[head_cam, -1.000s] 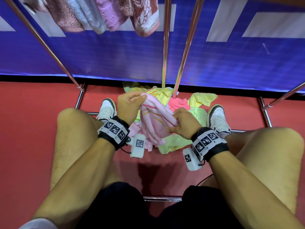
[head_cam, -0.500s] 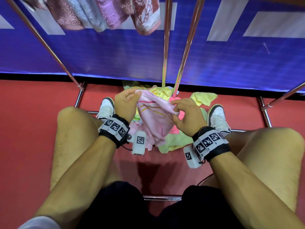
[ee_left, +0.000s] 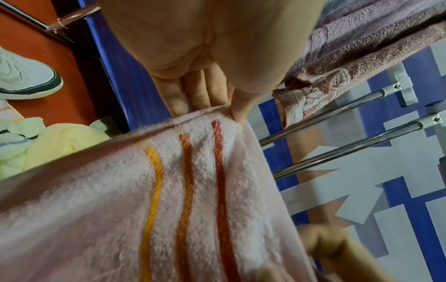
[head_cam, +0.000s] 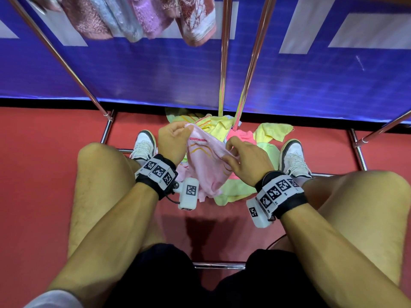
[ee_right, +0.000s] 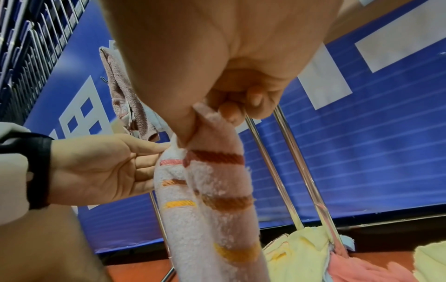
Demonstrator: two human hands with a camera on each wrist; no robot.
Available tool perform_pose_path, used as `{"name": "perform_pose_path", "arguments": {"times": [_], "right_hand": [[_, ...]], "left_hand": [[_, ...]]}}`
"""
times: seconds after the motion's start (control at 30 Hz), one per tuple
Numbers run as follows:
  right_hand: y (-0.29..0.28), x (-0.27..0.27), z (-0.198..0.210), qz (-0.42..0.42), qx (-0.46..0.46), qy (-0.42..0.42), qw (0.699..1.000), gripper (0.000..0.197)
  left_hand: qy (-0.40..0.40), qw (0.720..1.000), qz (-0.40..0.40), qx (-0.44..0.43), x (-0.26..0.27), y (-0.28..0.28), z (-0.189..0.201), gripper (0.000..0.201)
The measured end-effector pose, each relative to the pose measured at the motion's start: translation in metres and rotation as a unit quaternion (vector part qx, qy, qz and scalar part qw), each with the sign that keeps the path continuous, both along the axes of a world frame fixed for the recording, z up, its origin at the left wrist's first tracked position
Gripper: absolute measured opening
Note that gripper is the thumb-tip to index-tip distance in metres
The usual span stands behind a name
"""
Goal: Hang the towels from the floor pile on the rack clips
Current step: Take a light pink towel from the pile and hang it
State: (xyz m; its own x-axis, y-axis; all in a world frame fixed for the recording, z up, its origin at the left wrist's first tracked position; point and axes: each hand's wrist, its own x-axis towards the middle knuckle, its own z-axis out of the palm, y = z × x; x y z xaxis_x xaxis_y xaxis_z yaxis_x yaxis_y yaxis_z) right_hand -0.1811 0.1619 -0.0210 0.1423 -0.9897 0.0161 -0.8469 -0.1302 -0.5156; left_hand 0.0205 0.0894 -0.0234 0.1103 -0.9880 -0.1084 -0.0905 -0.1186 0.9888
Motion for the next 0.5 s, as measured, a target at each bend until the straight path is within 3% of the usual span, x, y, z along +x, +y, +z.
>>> {"name": "perform_pose_path", "arguments": {"times": [0.17, 0.37, 0.5], "right_hand": [[-0.004, -0.004, -0.004, 0.007, -0.001, 0.084, 0.996, 0.019], [-0.006, -0.008, -0.009, -0.098, -0.054, 0.073, 0.991, 0.018], [-0.009, -0.020, -0.006, -0.105, 0.026, 0.064, 0.992, 0.027]], "left_hand": [[-0.006, 1.000, -0.003, -0.008, -0.001, 0.001, -0.003, 0.006], [-0.003, 1.000, -0.001, -0.020, -0.001, 0.000, -0.004, 0.006], [-0.009, 1.000, -0.017, -0.024, -0.002, 0.002, -0.003, 0.003]]}}
